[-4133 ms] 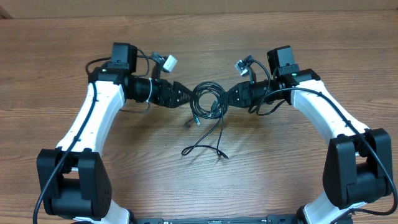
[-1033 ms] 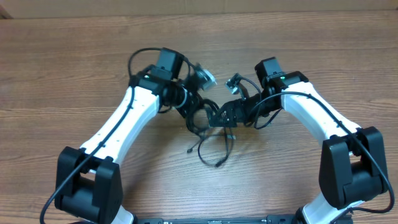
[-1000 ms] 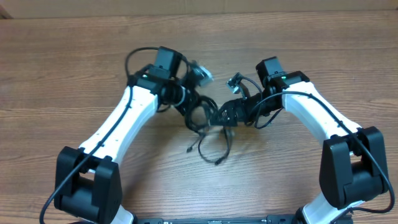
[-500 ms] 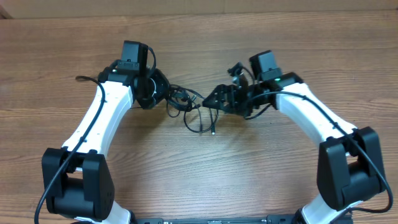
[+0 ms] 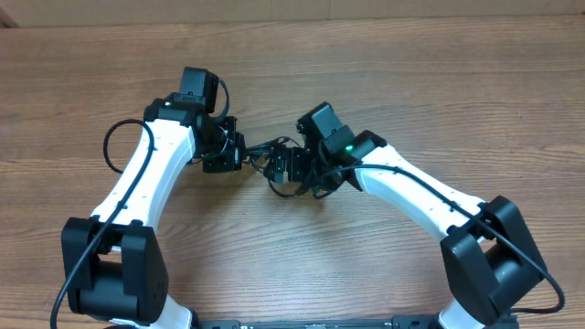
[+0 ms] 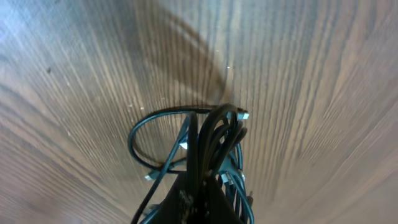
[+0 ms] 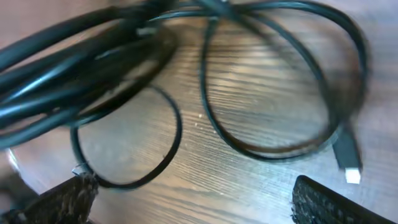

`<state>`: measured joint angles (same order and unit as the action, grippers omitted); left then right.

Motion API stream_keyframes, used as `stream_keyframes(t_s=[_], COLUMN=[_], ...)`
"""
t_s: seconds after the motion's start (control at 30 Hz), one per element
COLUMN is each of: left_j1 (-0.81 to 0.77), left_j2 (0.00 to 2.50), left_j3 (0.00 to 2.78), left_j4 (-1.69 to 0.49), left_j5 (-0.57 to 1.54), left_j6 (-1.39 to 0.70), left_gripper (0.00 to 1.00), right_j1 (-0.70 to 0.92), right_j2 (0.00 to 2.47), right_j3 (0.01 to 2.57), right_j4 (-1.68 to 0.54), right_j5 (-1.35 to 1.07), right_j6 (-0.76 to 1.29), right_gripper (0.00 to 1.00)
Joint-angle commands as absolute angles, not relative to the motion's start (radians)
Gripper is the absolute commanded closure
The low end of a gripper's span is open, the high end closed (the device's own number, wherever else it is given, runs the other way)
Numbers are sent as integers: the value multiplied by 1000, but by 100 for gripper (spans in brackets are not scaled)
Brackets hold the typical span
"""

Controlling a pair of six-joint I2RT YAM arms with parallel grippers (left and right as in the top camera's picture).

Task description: Untangle cables

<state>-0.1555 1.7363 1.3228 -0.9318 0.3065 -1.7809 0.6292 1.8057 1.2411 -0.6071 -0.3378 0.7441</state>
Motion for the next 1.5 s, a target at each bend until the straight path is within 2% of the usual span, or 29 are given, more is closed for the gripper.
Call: stream_keyframes(t_s=[0.0, 0.07, 0.13, 0.17, 0.27, 0.6, 1.03, 1.1, 1.23, 1.27, 1.33, 1.37, 1.47], left_j1=[-154, -154, -154, -154, -154, -178, -204, -203, -203, -203, -197, -194, -154], left_j2=[1730, 1730, 1730, 1730, 1730, 1730, 1730, 1730, 1730, 1730, 1729, 1729, 1729], left_j3=[1337, 1337, 1337, 1337, 1337, 1337, 1337, 1337, 1337, 1337, 1337, 1337, 1338], left_j4=[-951, -958, -968, -975, -994, -995, -992, -990, -987, -986, -971, -963, -937], left_j5=[311, 310, 300, 294, 286, 313, 453, 462, 514, 538, 565, 566, 540], left_j6=[-1917, -1919, -1919, -1919, -1919, -1919, -1958, -1970, -1970, -1961, -1894, -1854, -1689], left_gripper=[96, 95, 95, 96, 95, 96, 96, 96, 96, 96, 96, 96, 96], right_j1=[627, 627, 627, 627, 628, 628, 646, 657, 666, 666, 664, 660, 628], right_j2=[1800, 1800, 1800, 1800, 1800, 1800, 1813, 1818, 1827, 1829, 1829, 1829, 1828], right_j3=[1245, 1245, 1245, 1245, 1245, 1245, 1240, 1235, 1235, 1235, 1235, 1235, 1236], right_j4=[-606, -604, -603, -602, -574, -519, -466, -465, -466, -473, -492, -498, -526], right_j5=[-295, -318, -351, -375, -448, -400, -352, -352, -289, -257, -177, -156, -166], right_j6=[1139, 1285, 1398, 1465, 1595, 1729, 1733, 1745, 1757, 1755, 1687, 1637, 1384], right_gripper=[6, 16, 16, 12, 13, 13, 13, 22, 51, 62, 91, 96, 96])
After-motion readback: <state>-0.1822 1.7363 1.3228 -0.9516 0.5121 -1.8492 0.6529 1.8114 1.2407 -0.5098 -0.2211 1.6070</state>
